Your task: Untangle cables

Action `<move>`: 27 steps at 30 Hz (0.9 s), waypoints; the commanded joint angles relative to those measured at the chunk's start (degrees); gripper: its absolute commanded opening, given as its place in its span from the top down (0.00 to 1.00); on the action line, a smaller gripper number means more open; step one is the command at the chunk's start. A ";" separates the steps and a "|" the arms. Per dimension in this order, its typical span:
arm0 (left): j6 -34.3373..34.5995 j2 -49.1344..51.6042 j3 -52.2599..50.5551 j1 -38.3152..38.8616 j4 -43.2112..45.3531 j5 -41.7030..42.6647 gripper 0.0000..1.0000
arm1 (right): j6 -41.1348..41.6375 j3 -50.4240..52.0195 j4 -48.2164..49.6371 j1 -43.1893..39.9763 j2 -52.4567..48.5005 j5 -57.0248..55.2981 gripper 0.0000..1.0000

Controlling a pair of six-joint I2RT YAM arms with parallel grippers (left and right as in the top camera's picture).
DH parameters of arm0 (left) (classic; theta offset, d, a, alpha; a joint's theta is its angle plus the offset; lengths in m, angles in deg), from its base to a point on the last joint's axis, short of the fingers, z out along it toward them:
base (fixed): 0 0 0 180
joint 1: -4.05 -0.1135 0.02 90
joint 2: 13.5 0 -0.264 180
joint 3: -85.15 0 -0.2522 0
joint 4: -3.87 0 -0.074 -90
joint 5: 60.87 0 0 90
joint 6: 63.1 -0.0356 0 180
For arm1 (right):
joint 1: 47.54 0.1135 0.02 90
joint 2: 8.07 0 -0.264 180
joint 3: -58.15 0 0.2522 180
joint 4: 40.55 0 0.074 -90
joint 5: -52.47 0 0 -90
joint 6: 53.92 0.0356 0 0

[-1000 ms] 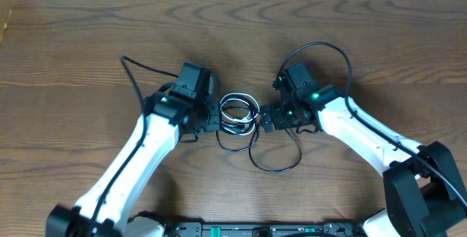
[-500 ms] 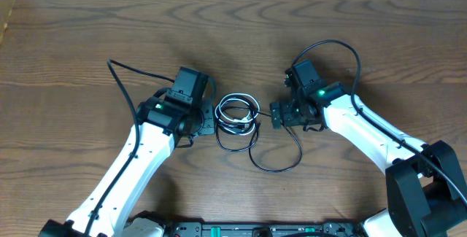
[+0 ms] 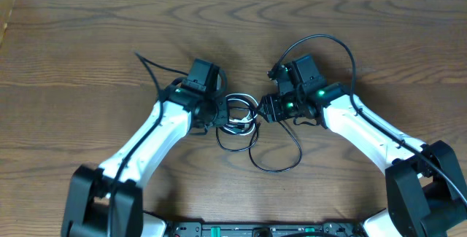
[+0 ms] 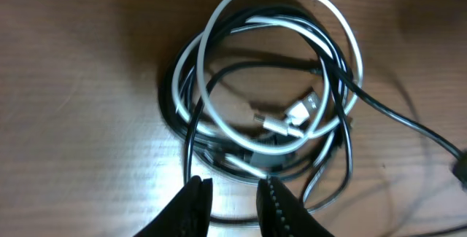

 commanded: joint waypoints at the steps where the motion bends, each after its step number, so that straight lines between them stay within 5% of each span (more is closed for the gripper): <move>1: 0.09 3.96 -0.28 0.13 2.86 0.90 0.71 | 0.57 0.72 0.17 2.23 -0.26 -3.37 0.43; 15: -0.15 12.85 -0.28 0.13 5.51 0.90 0.70 | 8.28 2.03 2.10 10.58 -5.22 -16.31 0.55; 20: -0.17 12.85 -0.28 0.13 5.42 -1.92 0.70 | 8.26 2.03 3.63 11.41 -8.96 -17.92 0.76; 23: -0.39 12.85 -0.28 0.13 4.11 -6.10 0.70 | 8.20 2.03 2.40 10.88 -9.07 -24.09 0.97; 27: -0.39 12.85 -0.28 0.13 1.14 -11.78 0.70 | 6.99 2.03 0.98 10.03 -9.07 -31.12 0.99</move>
